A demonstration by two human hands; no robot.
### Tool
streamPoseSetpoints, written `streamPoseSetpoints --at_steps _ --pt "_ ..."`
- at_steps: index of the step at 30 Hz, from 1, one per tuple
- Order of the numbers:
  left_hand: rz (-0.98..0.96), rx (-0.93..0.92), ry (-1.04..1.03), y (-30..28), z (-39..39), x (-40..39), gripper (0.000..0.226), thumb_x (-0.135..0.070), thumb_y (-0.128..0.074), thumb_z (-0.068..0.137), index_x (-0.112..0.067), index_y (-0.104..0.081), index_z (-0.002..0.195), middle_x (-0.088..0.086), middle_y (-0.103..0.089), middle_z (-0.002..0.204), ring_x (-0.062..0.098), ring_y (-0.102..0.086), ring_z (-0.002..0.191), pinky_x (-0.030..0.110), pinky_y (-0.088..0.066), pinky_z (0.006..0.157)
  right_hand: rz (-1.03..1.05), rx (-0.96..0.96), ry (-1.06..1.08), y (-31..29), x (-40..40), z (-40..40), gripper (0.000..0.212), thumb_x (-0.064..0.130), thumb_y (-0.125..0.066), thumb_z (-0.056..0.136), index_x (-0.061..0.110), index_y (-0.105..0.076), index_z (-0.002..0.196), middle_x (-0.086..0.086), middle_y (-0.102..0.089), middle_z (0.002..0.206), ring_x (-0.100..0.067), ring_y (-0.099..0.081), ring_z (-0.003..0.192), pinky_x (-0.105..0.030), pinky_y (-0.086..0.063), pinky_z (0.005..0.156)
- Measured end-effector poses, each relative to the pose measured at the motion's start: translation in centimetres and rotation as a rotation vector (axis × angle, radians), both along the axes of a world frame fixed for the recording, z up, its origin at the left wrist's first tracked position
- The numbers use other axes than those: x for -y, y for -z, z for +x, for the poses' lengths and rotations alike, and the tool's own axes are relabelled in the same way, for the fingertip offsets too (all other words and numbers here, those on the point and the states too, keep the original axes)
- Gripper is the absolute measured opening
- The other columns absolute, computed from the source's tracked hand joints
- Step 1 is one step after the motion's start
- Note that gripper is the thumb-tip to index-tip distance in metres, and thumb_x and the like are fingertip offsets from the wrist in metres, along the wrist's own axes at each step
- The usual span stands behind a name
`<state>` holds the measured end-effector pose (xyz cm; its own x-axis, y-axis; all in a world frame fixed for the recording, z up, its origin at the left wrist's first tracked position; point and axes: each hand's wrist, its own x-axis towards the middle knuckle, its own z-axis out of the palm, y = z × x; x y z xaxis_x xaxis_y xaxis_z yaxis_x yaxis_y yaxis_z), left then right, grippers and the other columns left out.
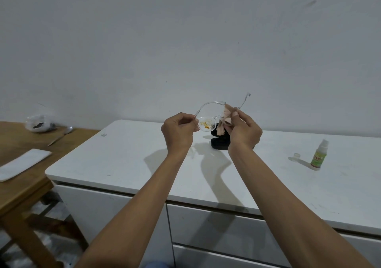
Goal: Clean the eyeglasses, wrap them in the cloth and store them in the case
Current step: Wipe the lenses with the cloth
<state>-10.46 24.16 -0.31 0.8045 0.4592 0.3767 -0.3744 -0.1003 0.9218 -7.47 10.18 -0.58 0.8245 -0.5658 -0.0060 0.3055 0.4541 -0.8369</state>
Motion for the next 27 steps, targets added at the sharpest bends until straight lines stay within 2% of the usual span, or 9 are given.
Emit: streamPoseSetpoints --at_steps 3,6,9,12,16,19,23,25,27 --pt "-0.002 0.012 0.001 -0.2 -0.1 0.4 0.014 0.003 -0.078 0.08 -0.01 -0.077 0.077 0.005 -0.076 0.07 0.019 -0.075 0.061 0.051 -0.063 0.078 0.006 0.031 0.007 -0.5 -0.4 0.3 0.018 0.005 -0.075 0.089 0.022 -0.079 0.085 0.0 -0.081 0.094 -0.018 -0.078 0.091 -0.036 -0.065 0.082" --pt "-0.014 0.024 -0.006 -0.5 -0.1 0.9 0.015 0.003 -0.078 0.08 -0.012 -0.077 0.077 0.006 -0.076 0.071 0.019 -0.075 0.063 0.048 -0.063 0.079 -0.066 0.097 -0.052 -1.0 -0.7 0.2 0.011 0.002 -0.07 0.093 0.008 -0.08 0.094 -0.002 -0.081 0.089 -0.014 -0.075 0.08 -0.026 -0.062 0.071" --pt "-0.026 0.038 -0.022 -0.7 0.1 0.9 0.017 0.004 -0.077 0.081 -0.012 -0.077 0.077 0.007 -0.076 0.07 0.017 -0.074 0.063 0.046 -0.064 0.078 -0.165 0.11 -0.105 -1.0 -0.3 0.3 0.011 -0.002 -0.07 0.091 0.002 -0.079 0.097 -0.002 -0.081 0.086 -0.018 -0.077 0.08 -0.032 -0.064 0.076" --pt "-0.043 0.03 -0.037 -0.7 0.5 0.1 0.018 0.005 -0.077 0.081 -0.013 -0.077 0.078 0.01 -0.076 0.074 0.018 -0.075 0.064 0.044 -0.065 0.078 -0.297 0.091 -0.169 -0.7 0.6 0.0 0.015 -0.005 -0.07 0.086 0.005 -0.081 0.088 0.0 -0.08 0.082 -0.024 -0.076 0.076 -0.041 -0.065 0.081" --pt "-0.003 0.015 -0.051 0.0 0.7 -0.7 0.01 0.004 -0.077 0.082 -0.006 -0.077 0.085 0.011 -0.076 0.075 0.015 -0.074 0.063 0.046 -0.065 0.077 -0.473 0.073 -0.205 -0.3 1.5 -0.6 0.016 0.001 -0.072 0.084 0.013 -0.08 0.078 0.005 -0.077 0.071 -0.026 -0.073 0.069 -0.04 -0.063 0.079" --pt "0.016 0.004 -0.066 0.4 0.7 -1.0 0.012 0.004 -0.076 0.081 -0.008 -0.075 0.079 0.011 -0.075 0.072 0.015 -0.073 0.061 0.049 -0.064 0.076 -0.555 0.077 -0.159 0.1 1.7 -0.8 0.01 0.01 -0.074 0.083 0.017 -0.081 0.08 -0.006 -0.077 0.074 -0.022 -0.073 0.069 -0.027 -0.059 0.073" --pt "0.028 0.004 -0.062 0.3 0.5 -0.9 0.013 0.006 -0.075 0.078 -0.007 -0.075 0.076 0.011 -0.075 0.07 0.018 -0.073 0.06 0.051 -0.063 0.076 -0.541 0.094 -0.091 0.3 1.6 -0.8 0.009 0.008 -0.071 0.088 0.011 -0.079 0.089 -0.006 -0.074 0.072 0.004 -0.062 0.057 -0.005 -0.045 0.062" --pt "0.036 0.016 -0.057 0.1 0.5 -0.8 0.015 0.005 -0.076 0.077 -0.009 -0.075 0.074 0.01 -0.075 0.068 0.021 -0.073 0.061 0.051 -0.063 0.077 -0.516 0.092 -0.067 0.2 1.3 -0.6 0.007 0.009 -0.072 0.089 0.01 -0.078 0.089 -0.003 -0.075 0.075 0.006 -0.064 0.063 -0.002 -0.042 0.061" --pt "0.038 0.023 -0.05 0.0 0.5 -0.7 0.017 0.005 -0.077 0.076 -0.011 -0.075 0.073 0.008 -0.075 0.068 0.026 -0.075 0.064 0.05 -0.063 0.077 -0.478 0.086 -0.033 0.1 0.8 -0.3 0.005 0.012 -0.074 0.088 0.013 -0.079 0.089 0.003 -0.078 0.086 0.0 -0.07 0.078 -0.006 -0.047 0.067"
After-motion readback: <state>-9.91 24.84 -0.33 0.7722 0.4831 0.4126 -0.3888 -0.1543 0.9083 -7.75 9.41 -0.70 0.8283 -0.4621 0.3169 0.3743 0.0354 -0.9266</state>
